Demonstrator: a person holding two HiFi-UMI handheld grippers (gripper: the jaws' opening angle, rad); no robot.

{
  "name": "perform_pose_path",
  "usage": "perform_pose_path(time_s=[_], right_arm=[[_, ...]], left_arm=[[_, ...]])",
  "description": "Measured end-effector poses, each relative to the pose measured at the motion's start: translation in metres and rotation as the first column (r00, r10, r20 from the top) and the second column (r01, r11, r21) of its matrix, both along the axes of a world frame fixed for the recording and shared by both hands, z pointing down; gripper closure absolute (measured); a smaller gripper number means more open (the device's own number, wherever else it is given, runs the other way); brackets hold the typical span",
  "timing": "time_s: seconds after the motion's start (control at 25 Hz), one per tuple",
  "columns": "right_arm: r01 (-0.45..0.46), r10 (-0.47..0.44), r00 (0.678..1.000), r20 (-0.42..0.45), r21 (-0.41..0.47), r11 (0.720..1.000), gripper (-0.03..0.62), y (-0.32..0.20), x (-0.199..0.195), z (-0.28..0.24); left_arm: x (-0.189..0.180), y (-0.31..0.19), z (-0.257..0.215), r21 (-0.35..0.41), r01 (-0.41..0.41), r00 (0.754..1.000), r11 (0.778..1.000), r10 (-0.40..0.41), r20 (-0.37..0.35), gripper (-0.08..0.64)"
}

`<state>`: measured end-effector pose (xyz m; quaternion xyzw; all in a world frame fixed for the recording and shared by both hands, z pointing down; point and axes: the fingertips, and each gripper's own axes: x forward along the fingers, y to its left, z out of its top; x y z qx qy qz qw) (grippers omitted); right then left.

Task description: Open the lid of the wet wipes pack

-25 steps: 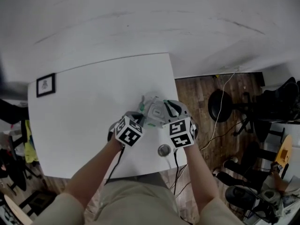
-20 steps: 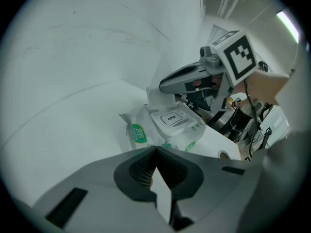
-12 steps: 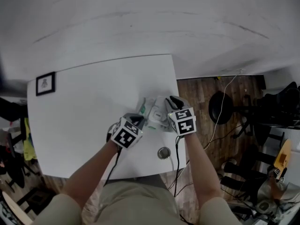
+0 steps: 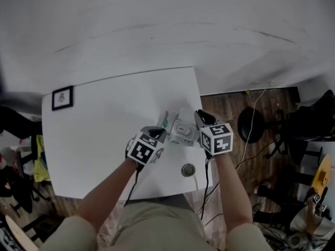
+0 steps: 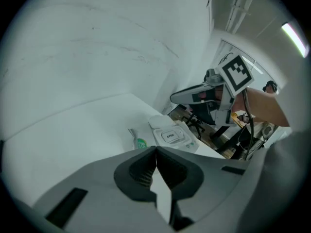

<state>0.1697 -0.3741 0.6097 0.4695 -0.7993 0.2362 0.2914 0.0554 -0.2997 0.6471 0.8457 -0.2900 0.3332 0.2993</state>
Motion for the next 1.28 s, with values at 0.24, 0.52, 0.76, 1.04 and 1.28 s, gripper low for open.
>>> perform_pose_path(time_s=[0.24, 0.52, 0.76, 1.04, 1.28], right_arm=[[0.023, -0.032, 0.997, 0.07, 0.122, 0.992, 0.548, 0.029, -0.01, -0.087], [-0.018, -0.016, 0.993, 0.12, 0.279, 0.96, 0.551, 0.069, -0.01, -0.186], [-0.038, -0.015, 0.991, 0.134, 0.38, 0.924, 0.551, 0.108, -0.013, -0.244], [-0.028, -0.071, 0.977, 0.199, 0.454, 0.89, 0.549, 0.146, -0.017, -0.304], [-0.022, -0.064, 0.987, 0.146, 0.523, 0.852, 0.551, 0.175, -0.02, -0.328]], left_arm=[[-0.011, -0.006, -0.064, 0.127, 0.028, 0.999, 0.992, -0.022, -0.048, 0.538], [-0.017, 0.0, -0.165, 0.306, 0.05, 0.992, 0.951, -0.011, -0.128, 0.538], [-0.023, 0.015, -0.237, 0.422, 0.082, 0.979, 0.903, 0.007, -0.204, 0.538], [-0.027, 0.047, -0.306, 0.565, 0.064, 0.977, 0.822, 0.063, -0.202, 0.538], [-0.042, 0.072, -0.333, 0.619, 0.083, 0.974, 0.781, 0.067, -0.216, 0.538]])
